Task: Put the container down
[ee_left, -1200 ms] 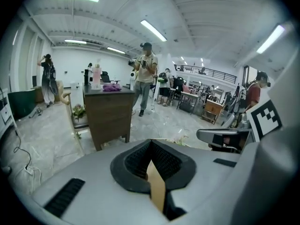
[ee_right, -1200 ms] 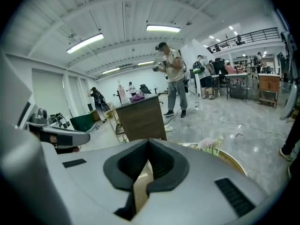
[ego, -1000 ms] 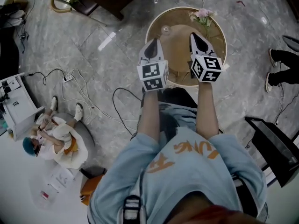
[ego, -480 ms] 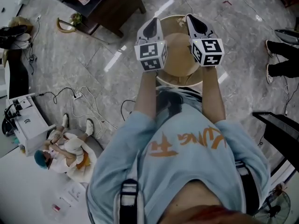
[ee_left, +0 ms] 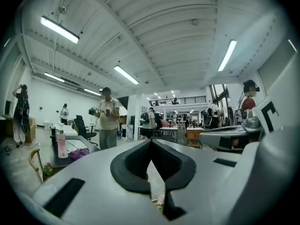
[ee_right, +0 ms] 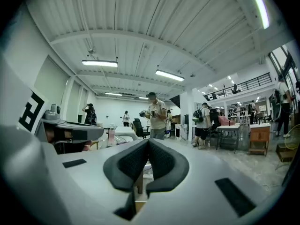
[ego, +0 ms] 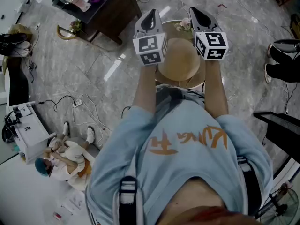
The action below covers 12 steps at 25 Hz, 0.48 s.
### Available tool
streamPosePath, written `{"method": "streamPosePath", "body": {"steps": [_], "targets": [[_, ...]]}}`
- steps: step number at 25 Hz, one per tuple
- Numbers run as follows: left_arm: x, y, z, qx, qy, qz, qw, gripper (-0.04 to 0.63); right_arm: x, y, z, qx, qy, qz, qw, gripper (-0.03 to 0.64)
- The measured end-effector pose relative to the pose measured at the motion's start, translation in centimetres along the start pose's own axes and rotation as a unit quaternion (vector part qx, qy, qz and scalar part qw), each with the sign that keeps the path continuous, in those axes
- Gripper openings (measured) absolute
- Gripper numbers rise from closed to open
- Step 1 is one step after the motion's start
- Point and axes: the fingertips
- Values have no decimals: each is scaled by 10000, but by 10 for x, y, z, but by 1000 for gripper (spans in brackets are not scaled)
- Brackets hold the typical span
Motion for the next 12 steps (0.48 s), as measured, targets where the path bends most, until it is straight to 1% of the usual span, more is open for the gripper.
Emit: {"method": "streamPosePath", "body": {"steps": [4, 12], "targets": [[-7, -6, 2, 89, -22, -23, 10000, 25, 2, -16, 0, 246, 80, -196, 9995, 11], [-18, -19, -2, 257, -35, -19, 9997, 26, 8, -23, 2, 274, 226, -167, 9992, 11]]}}
Point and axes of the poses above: the fingertips, and each gripper's own axes: z forward along the fingers, x to its right, y out of its underside
